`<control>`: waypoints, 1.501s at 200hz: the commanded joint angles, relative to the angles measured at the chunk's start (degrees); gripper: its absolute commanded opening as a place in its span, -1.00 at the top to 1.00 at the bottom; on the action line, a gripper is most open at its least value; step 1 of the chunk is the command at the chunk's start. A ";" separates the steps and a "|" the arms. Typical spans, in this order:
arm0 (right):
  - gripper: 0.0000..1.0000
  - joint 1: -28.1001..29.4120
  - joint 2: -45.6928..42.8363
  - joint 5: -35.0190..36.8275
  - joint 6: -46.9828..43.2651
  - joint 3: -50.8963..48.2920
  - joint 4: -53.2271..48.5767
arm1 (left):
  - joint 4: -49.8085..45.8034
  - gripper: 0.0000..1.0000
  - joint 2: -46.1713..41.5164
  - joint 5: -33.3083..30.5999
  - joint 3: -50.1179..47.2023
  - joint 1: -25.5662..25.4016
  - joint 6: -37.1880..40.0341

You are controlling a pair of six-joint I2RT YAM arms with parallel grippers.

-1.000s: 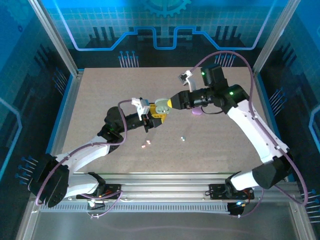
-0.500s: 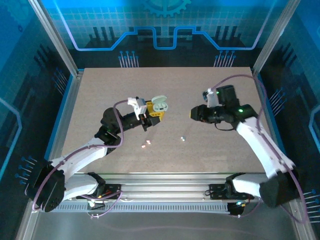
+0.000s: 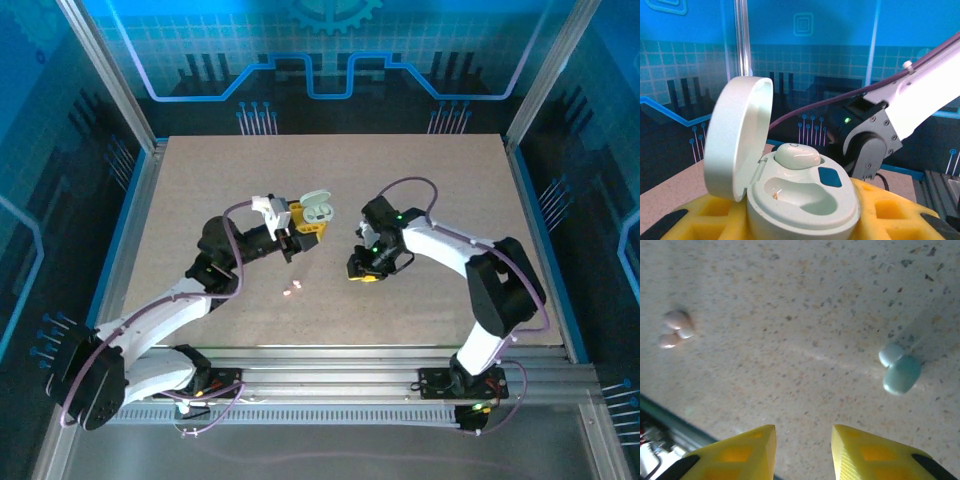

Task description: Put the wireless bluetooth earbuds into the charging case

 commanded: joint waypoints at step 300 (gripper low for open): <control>0.16 3.07 2.39 14.19 -1.05 2.29 -5.95 | -0.64 0.47 -0.99 -0.35 -0.09 -0.47 1.67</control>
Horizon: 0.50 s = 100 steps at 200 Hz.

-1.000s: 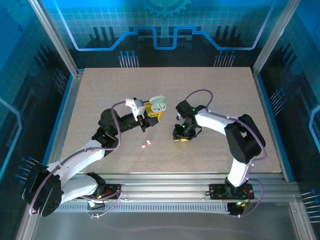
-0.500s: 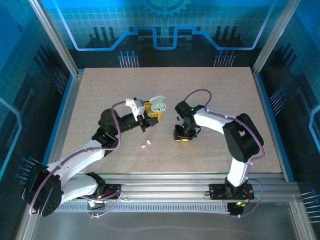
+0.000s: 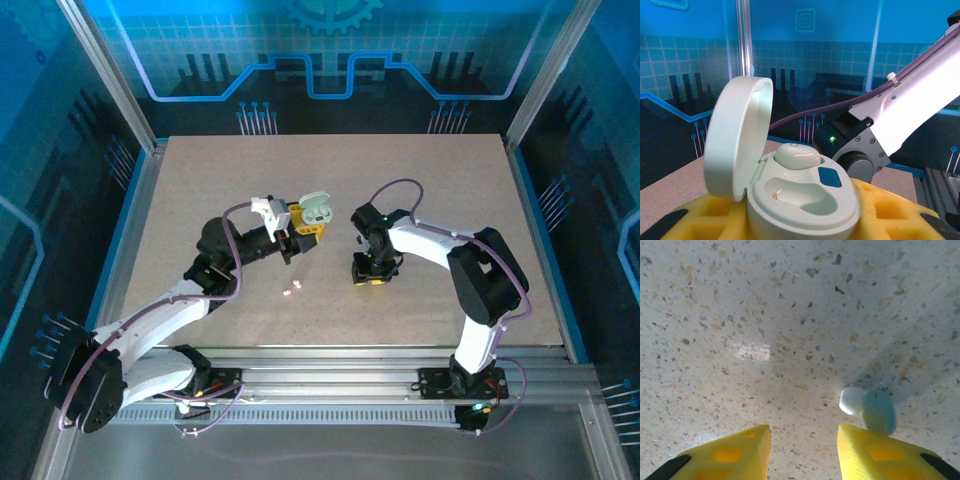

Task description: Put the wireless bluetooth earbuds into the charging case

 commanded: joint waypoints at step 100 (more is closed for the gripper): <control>0.12 -0.34 -2.30 0.07 0.67 -3.45 1.63 | 1.54 0.47 0.67 0.43 0.44 -0.39 1.00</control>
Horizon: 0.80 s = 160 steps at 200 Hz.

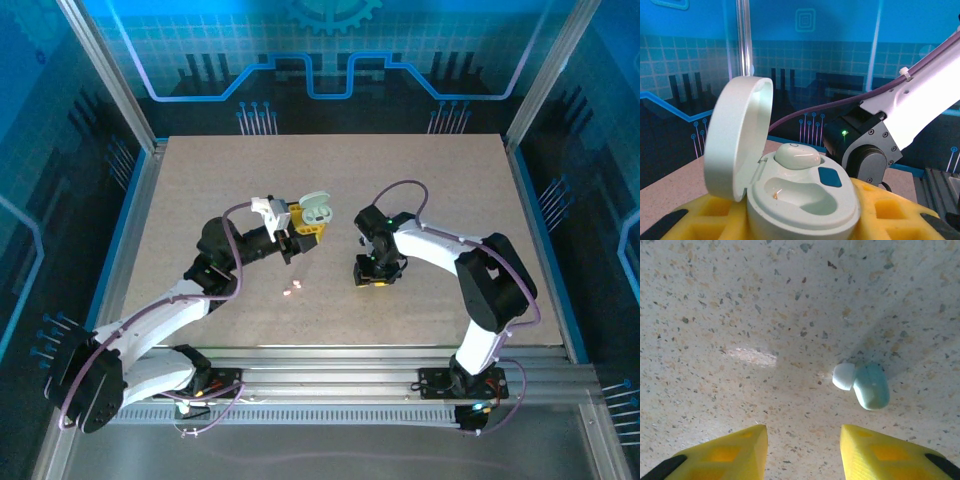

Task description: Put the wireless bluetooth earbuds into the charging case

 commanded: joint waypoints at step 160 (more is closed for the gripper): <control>0.08 -3.05 3.34 3.60 -0.15 1.36 1.39 | 1.88 0.47 0.55 0.15 -0.06 -0.46 1.03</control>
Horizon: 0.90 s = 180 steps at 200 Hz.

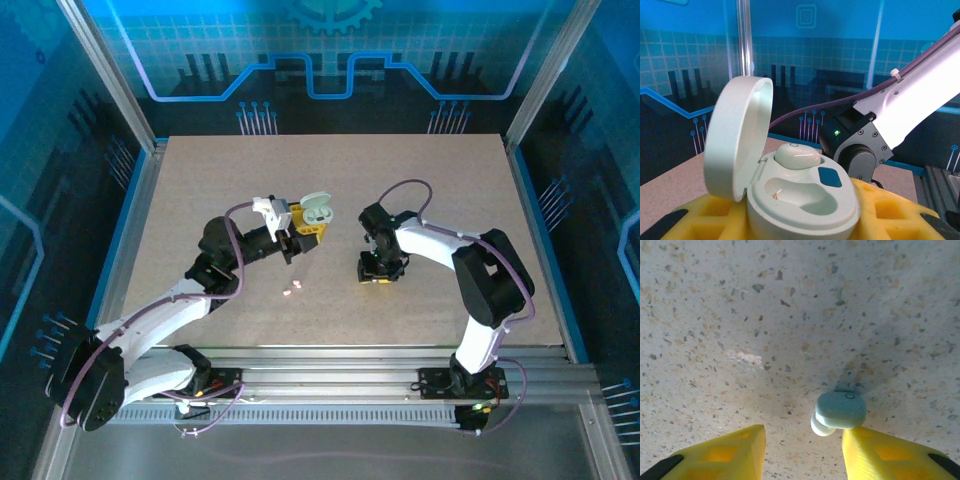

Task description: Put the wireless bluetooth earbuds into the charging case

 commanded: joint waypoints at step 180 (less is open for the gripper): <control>0.32 -1.92 5.00 2.85 -3.77 6.13 -3.14 | 1.95 0.47 -0.09 0.20 -0.10 -0.41 0.93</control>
